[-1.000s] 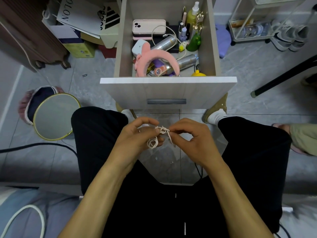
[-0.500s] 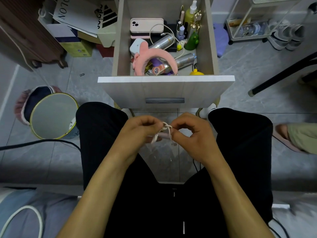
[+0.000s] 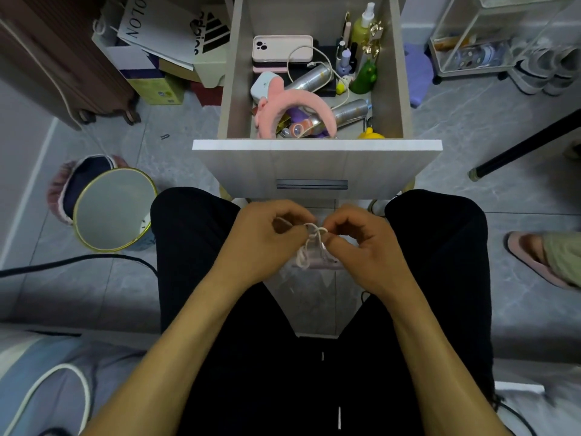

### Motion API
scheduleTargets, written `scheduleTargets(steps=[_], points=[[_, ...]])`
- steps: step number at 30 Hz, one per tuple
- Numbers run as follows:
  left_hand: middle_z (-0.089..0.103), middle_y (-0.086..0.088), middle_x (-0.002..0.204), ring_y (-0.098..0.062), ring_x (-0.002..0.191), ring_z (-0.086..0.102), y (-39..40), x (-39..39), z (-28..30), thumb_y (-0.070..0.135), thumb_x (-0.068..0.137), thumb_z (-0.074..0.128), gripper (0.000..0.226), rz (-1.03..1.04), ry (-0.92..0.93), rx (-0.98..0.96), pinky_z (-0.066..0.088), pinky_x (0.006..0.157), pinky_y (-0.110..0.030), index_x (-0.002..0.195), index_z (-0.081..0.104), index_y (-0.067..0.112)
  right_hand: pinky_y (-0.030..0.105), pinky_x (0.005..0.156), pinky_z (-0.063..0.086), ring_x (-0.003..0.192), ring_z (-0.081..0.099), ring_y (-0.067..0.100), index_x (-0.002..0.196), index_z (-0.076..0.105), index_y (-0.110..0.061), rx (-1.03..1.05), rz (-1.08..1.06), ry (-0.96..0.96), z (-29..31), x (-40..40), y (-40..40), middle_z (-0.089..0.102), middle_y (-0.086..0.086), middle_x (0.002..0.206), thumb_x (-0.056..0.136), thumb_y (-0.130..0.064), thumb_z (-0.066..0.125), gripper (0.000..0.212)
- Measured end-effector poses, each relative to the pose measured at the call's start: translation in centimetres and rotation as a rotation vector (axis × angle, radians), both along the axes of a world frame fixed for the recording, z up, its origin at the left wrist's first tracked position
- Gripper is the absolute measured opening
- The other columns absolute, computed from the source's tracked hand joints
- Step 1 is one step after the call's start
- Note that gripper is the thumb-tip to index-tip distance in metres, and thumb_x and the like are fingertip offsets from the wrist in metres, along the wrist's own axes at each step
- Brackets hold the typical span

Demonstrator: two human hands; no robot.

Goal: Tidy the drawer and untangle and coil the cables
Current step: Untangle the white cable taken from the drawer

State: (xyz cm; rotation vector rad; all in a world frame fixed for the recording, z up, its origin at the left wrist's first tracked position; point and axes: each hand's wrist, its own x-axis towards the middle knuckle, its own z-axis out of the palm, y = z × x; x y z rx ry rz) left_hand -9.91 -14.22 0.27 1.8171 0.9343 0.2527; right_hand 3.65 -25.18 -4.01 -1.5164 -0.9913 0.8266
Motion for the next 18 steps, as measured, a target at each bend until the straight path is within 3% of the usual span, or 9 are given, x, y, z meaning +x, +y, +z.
scheduleTargets(steps=[3, 4, 6, 10, 14, 16, 18], points=[[0.067, -0.006, 0.066, -0.016, 0.062, 0.064, -0.6, 1.2, -0.5, -0.003, 0.089, 0.054, 0.023, 0.295, -0.103, -0.722, 0.056, 0.057, -0.026, 0.074, 0.067, 0.008, 0.023, 0.064, 0.046, 0.066, 0.055, 0.012, 0.077, 0.061, -0.005, -0.049, -0.005, 0.119, 0.3, 0.2, 0.1, 0.059, 0.001, 0.072, 0.084, 0.001, 0.064, 0.009], [0.065, -0.007, 0.064, -0.016, 0.059, 0.062, -0.7, 1.3, -0.8, -0.004, 0.089, 0.051, 0.023, 0.308, -0.119, -0.823, 0.055, 0.055, -0.027, 0.072, 0.064, 0.006, 0.023, 0.062, 0.044, 0.065, 0.053, 0.014, 0.076, 0.061, -0.007, -0.075, 0.001, 0.159, 0.3, 0.3, 0.1, 0.058, 0.003, 0.070, 0.084, 0.001, 0.063, 0.011], [0.064, -0.008, 0.065, -0.016, 0.060, 0.064, -0.9, 1.1, -1.1, -0.004, 0.090, 0.055, 0.020, 0.213, -0.117, -0.796, 0.056, 0.056, -0.028, 0.074, 0.060, 0.006, 0.021, 0.059, 0.042, 0.062, 0.052, 0.014, 0.074, 0.061, -0.009, -0.138, -0.007, 0.247, 0.4, 0.4, -0.1, 0.058, 0.004, 0.068, 0.086, 0.004, 0.061, 0.018], [0.073, -0.011, 0.080, -0.022, 0.072, 0.071, -0.1, 0.3, -0.7, 0.010, 0.085, 0.071, 0.005, -0.029, -0.044, -0.491, 0.059, 0.069, -0.030, 0.089, 0.068, 0.007, 0.016, 0.053, 0.042, 0.053, 0.050, 0.006, 0.074, 0.062, -0.010, -0.182, -0.039, 0.304, 0.4, 0.3, -0.5, 0.057, -0.005, 0.059, 0.089, 0.001, 0.060, 0.018], [0.075, -0.006, 0.079, -0.022, 0.074, 0.072, 0.6, 0.4, -0.4, 0.011, 0.084, 0.073, 0.006, -0.025, -0.005, -0.331, 0.059, 0.070, -0.030, 0.088, 0.076, 0.014, 0.023, 0.060, 0.045, 0.061, 0.054, 0.014, 0.073, 0.062, -0.012, -0.178, 0.007, 0.353, 0.7, 0.1, -0.1, 0.060, 0.002, 0.063, 0.087, -0.002, 0.060, 0.018], [0.074, -0.008, 0.077, -0.021, 0.070, 0.071, 0.2, 0.4, -0.6, 0.008, 0.083, 0.071, 0.006, 0.094, -0.087, -0.392, 0.057, 0.064, -0.026, 0.085, 0.076, 0.011, 0.032, 0.063, 0.042, 0.064, 0.052, 0.021, 0.070, 0.063, -0.014, -0.164, 0.014, 0.449, 0.7, 0.1, 0.3, 0.058, 0.009, 0.064, 0.080, -0.006, 0.057, 0.014], [0.072, -0.009, 0.074, -0.018, 0.065, 0.068, -0.4, 0.3, -0.9, 0.011, 0.078, 0.069, 0.007, 0.248, -0.214, -0.639, 0.054, 0.058, -0.023, 0.079, 0.076, 0.008, 0.033, 0.062, 0.040, 0.062, 0.050, 0.022, 0.065, 0.063, -0.017, -0.164, -0.005, 0.560, 0.5, 0.1, 0.4, 0.057, 0.011, 0.063, 0.073, -0.008, 0.054, 0.015]])
